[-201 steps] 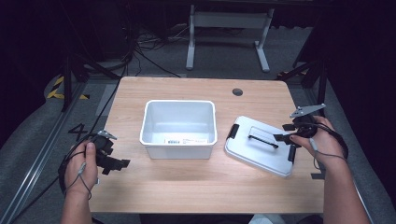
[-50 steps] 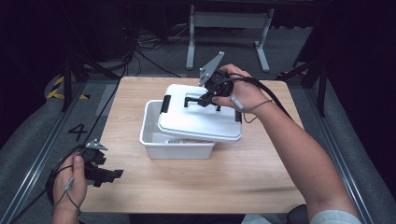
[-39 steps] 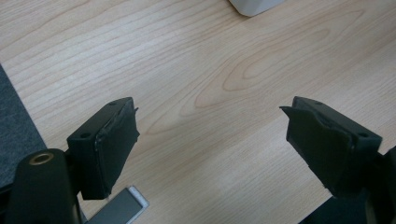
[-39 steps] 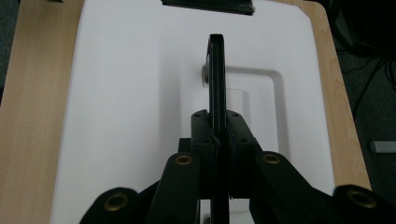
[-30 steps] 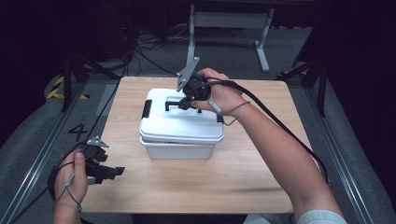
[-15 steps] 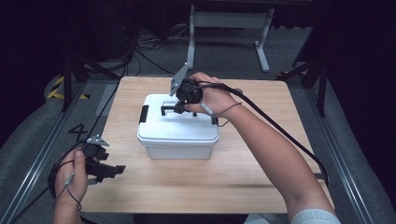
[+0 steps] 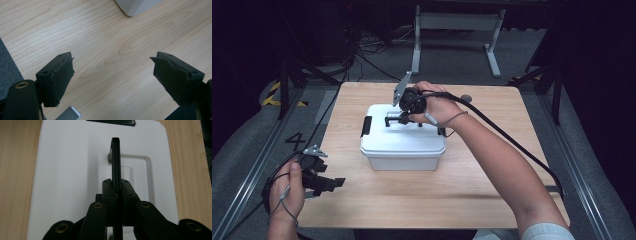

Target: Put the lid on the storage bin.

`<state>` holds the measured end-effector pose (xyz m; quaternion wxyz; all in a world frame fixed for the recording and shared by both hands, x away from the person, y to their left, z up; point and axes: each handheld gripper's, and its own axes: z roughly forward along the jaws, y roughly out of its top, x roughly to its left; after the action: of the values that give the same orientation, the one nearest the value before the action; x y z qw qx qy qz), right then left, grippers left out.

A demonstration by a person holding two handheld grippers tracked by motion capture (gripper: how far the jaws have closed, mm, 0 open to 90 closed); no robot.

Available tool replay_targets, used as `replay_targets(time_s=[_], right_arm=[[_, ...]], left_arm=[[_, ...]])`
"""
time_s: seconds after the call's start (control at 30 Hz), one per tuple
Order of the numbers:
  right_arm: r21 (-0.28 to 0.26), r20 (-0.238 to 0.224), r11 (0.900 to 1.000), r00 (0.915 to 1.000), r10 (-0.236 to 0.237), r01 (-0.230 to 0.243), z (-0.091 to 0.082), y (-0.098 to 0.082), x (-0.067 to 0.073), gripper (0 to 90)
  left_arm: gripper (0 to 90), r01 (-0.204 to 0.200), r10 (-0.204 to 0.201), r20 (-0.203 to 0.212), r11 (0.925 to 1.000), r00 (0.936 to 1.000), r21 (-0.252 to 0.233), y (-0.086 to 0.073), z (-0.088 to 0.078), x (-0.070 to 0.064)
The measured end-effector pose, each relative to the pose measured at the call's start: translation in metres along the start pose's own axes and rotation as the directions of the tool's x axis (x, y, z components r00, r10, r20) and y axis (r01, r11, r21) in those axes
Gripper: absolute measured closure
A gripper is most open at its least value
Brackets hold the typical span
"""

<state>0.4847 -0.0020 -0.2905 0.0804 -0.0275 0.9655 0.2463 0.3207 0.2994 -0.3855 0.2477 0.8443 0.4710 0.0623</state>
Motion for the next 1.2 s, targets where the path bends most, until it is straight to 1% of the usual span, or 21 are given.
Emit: replay_targets(time_s=[0.23, 0.3, 0.53, 0.67, 0.7, 0.73, 0.77, 0.83, 0.87, 0.9, 0.97, 1.1, 1.13, 1.17, 1.2], right_arm=[[-0.033, -0.012, 0.999, 0.9998, 0.017, -0.018, 0.004, -0.005, 0.000, 84.7], [-0.041, -0.008, 0.999, 0.9998, 0.019, -0.019, 0.004, -0.006, 0.001, 84.7], [-0.063, 0.002, 0.998, 0.9998, 0.021, -0.021, 0.005, -0.009, 0.005, 84.3], [-0.068, -0.002, 0.997, 0.9997, 0.025, -0.025, 0.005, -0.010, 0.006, 83.5], [-0.066, -0.007, 0.997, 0.9994, 0.035, -0.035, 0.004, -0.010, 0.006, 81.4], [-0.053, -0.016, 0.997, 0.9986, 0.051, -0.052, 0.004, -0.010, 0.006, 75.0], [-0.066, -0.030, 0.995, 0.9973, 0.067, -0.069, 0.004, -0.010, 0.006, 67.6], [-0.088, -0.046, 0.992, 0.9956, 0.082, -0.086, 0.003, -0.011, 0.007, 60.9], [-0.094, -0.049, 0.991, 0.9951, 0.086, -0.090, 0.001, -0.011, 0.007, 58.4], [-0.105, -0.053, 0.989, 0.9940, 0.096, -0.101, -0.002, -0.011, 0.009, 54.1], [-0.125, -0.048, 0.988, 0.9952, 0.086, -0.091, -0.007, -0.011, 0.010, 51.9], [-0.150, -0.032, 0.984, 0.9952, 0.093, -0.097, -0.020, -0.011, 0.013, 49.7], [-0.158, -0.021, 0.982, 0.9948, 0.100, -0.102, -0.025, -0.012, 0.014, 49.3], [-0.165, -0.021, 0.980, 0.9942, 0.106, -0.108, -0.028, -0.013, 0.014, 49.1], [-0.177, -0.016, 0.976, 0.9920, 0.125, -0.126, -0.033, -0.015, 0.014, 48.8]], left_arm=[[16.8, 0.000, 0.000, -0.001, 1.0000, 1.0000, 0.000, 0.000, 0.000, 0.000], [16.8, -0.005, 0.005, 0.001, 1.0000, 1.0000, 0.003, 0.001, 0.000, 0.000], [16.8, 0.000, 0.000, 0.005, 1.0000, 1.0000, 0.007, 0.001, 0.001, -0.001], [16.8, 0.004, -0.004, 0.002, 1.0000, 1.0000, 0.004, 0.001, 0.001, 0.000], [16.8, 0.001, -0.001, 0.004, 1.0000, 1.0000, 0.004, 0.001, 0.001, 0.000], [16.8, 0.002, -0.002, 0.004, 1.0000, 1.0000, 0.005, 0.001, 0.001, 0.001], [16.8, 0.004, -0.004, 0.006, 1.0000, 1.0000, 0.005, 0.001, 0.001, 0.001], [16.8, 0.001, -0.001, 0.004, 1.0000, 1.0000, 0.004, 0.001, 0.001, 0.002], [16.8, 0.006, -0.006, 0.007, 1.0000, 1.0000, 0.006, 0.001, 0.002, 0.002], [16.8, 0.007, -0.007, 0.006, 1.0000, 1.0000, 0.005, 0.001, 0.002, 0.002], [16.8, 0.007, -0.007, 0.006, 1.0000, 1.0000, 0.006, 0.001, 0.002, 0.002], [16.8, 0.004, -0.004, 0.006, 1.0000, 1.0000, 0.005, 0.001, 0.002, 0.002], [16.7, 0.003, -0.003, 0.006, 1.0000, 1.0000, 0.006, 0.001, 0.001, 0.002], [16.8, 0.004, -0.004, 0.006, 1.0000, 1.0000, 0.006, 0.000, 0.001, 0.002], [16.8, 0.005, -0.005, 0.006, 1.0000, 1.0000, 0.004, 0.000, 0.002, 0.002]])
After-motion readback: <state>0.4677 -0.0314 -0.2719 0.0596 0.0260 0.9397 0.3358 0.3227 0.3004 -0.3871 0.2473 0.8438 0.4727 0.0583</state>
